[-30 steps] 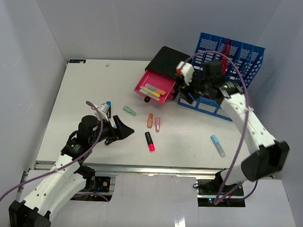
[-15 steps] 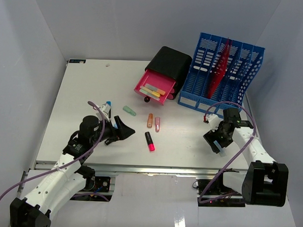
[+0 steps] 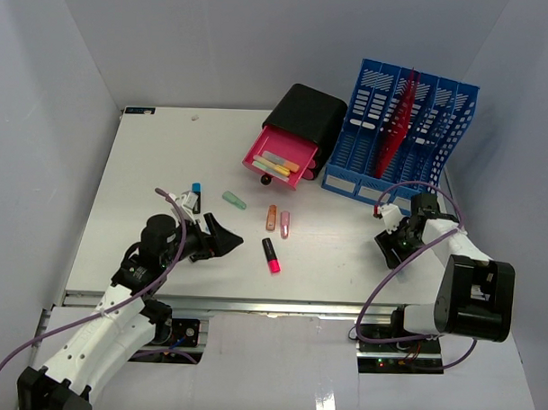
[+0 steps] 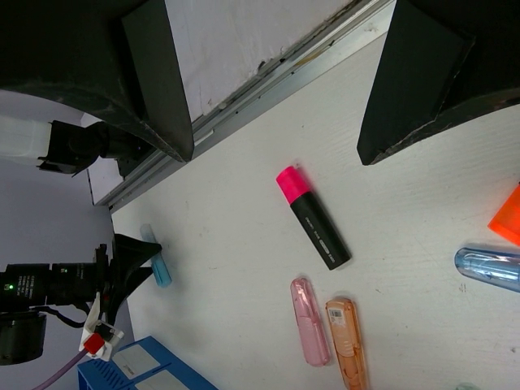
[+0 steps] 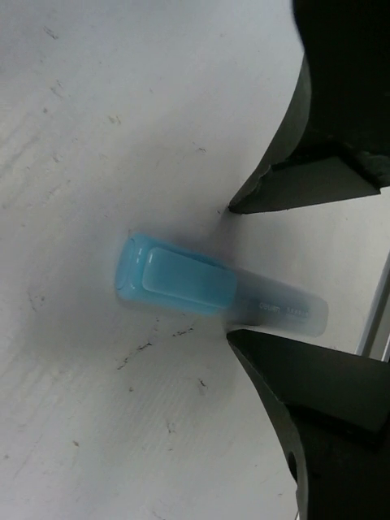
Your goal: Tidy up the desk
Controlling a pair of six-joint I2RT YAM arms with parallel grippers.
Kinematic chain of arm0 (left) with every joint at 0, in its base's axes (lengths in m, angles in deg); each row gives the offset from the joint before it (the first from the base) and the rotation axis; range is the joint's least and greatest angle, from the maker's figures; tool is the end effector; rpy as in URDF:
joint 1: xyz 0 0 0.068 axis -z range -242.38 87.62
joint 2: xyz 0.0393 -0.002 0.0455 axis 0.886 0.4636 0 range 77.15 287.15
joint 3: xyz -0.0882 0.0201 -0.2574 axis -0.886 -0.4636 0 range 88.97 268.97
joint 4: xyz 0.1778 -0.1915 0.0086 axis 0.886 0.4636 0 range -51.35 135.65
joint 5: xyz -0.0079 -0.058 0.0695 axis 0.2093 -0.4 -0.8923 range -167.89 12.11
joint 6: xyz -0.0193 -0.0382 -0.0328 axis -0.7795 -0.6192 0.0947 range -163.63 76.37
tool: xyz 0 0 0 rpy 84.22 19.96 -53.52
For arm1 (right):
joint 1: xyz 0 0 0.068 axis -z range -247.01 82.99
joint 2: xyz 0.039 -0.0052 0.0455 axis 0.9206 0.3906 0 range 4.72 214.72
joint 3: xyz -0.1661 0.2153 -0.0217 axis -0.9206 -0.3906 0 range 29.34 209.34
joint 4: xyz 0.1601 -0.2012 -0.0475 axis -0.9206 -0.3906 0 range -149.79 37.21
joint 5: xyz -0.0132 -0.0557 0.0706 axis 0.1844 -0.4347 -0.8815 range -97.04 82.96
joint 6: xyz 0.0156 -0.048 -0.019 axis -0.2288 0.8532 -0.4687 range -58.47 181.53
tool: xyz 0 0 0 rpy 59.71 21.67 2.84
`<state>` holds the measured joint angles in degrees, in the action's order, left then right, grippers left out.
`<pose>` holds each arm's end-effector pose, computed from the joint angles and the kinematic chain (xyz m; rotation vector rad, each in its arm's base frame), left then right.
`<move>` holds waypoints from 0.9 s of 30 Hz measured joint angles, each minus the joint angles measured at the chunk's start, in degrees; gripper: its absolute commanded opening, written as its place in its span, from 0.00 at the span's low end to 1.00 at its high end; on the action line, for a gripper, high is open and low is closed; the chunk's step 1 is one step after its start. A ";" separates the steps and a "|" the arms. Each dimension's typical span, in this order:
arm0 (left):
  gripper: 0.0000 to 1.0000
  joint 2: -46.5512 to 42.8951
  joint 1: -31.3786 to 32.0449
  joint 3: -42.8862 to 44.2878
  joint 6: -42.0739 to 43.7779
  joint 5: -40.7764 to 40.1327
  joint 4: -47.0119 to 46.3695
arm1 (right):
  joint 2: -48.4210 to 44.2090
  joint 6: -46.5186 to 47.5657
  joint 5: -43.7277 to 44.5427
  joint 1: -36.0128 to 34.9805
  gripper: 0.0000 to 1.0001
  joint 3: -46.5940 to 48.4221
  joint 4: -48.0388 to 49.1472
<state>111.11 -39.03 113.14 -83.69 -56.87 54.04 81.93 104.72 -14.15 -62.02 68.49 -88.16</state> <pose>0.1323 -0.0711 0.2329 -0.0614 2.1460 -1.0481 0.2222 -0.0150 0.1623 -0.9493 2.6633 -0.0078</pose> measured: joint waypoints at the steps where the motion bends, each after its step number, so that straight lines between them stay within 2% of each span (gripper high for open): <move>1: 0.93 -0.15 0.00 -0.27 -0.05 0.00 0.05 | 0.00 -0.06 -0.31 0.01 0.49 -0.06 0.58; 4: 0.93 -0.43 0.00 -0.57 -0.17 0.00 0.09 | 0.00 -0.46 -1.18 0.02 0.35 -0.36 2.11; 10: 0.93 -0.78 0.00 -0.57 -0.47 0.00 0.02 | -0.01 -0.35 -2.64 0.25 0.21 -0.59 3.50; 13: 0.93 -0.81 0.00 -0.57 -0.52 0.00 0.01 | -0.15 0.18 -3.34 0.26 0.10 -0.67 3.54; 18: 0.93 -0.79 0.00 -0.62 -1.15 0.04 -0.14 | -0.56 2.15 -7.55 -0.77 0.08 1.31 -0.30; 21: 0.93 -0.67 0.00 -1.08 -1.82 0.19 -0.95 | -1.64 4.07 -10.55 -6.16 0.08 7.36 -5.04; 27: 0.93 1.15 0.00 -1.23 -3.81 0.66 -2.29 | -2.08 4.93 -13.70 -25.93 0.08 27.20 -6.87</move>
<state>112.26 -39.03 111.91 -87.50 -56.22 51.75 79.85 109.65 -27.85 -87.95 95.69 -95.03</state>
